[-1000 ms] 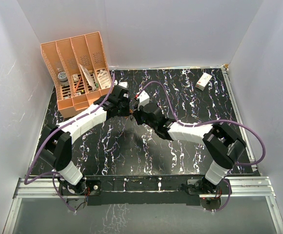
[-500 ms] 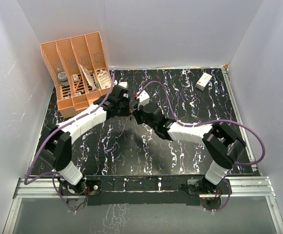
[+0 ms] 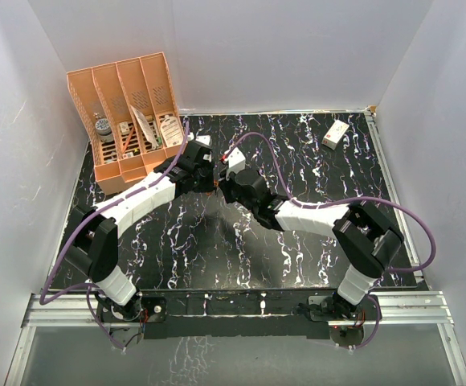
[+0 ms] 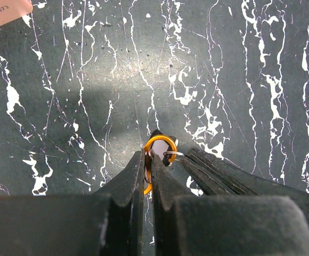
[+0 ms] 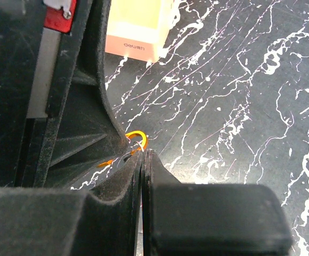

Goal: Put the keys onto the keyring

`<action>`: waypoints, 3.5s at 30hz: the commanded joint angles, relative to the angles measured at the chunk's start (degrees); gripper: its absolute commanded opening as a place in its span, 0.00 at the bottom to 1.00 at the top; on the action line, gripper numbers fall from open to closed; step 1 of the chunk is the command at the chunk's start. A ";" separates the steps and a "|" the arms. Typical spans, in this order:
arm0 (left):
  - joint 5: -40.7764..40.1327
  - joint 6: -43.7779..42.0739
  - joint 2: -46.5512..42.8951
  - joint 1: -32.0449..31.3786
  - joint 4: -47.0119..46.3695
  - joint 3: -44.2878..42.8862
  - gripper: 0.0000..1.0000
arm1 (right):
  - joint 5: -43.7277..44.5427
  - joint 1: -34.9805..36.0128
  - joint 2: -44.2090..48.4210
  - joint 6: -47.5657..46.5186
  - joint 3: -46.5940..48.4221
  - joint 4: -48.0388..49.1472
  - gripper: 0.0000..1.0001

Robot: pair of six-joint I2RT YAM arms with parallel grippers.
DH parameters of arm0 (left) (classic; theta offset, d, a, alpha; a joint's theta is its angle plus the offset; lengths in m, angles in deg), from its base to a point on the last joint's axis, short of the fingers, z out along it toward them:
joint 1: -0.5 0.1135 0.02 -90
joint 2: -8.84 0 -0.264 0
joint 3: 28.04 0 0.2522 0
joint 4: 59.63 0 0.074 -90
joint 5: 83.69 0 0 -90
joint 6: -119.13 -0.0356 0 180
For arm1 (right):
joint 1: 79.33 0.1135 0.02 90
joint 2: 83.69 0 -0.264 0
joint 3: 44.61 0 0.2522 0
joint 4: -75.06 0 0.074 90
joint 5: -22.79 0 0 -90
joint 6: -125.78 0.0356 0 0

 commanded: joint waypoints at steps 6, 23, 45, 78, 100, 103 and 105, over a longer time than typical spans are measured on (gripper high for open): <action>1.35 -0.66 -3.23 0.29 1.21 -1.75 0.00 | 2.30 0.30 -0.58 -2.12 3.22 4.31 0.00; 1.27 -0.83 -3.61 0.34 1.47 -1.93 0.00 | 4.12 0.28 -0.69 -3.33 3.31 4.41 0.00; 1.84 -1.10 -3.87 0.34 0.14 -0.68 0.00 | 7.22 0.22 0.11 -5.00 2.10 7.70 0.00; 2.70 -0.83 -4.82 0.36 -4.42 2.47 0.00 | 15.96 0.22 5.36 -5.77 0.91 6.45 0.00; 5.55 -0.42 -3.68 0.32 -10.64 4.70 0.00 | 26.80 -3.15 16.87 5.04 -2.47 -4.84 0.00; 6.01 -0.18 -1.65 0.36 -11.62 5.00 0.00 | 26.31 -3.35 16.82 5.07 -2.41 -4.84 0.00; 6.19 0.00 -0.14 0.30 -12.15 5.07 0.00 | 26.08 -3.34 16.69 5.12 -2.24 -4.84 0.00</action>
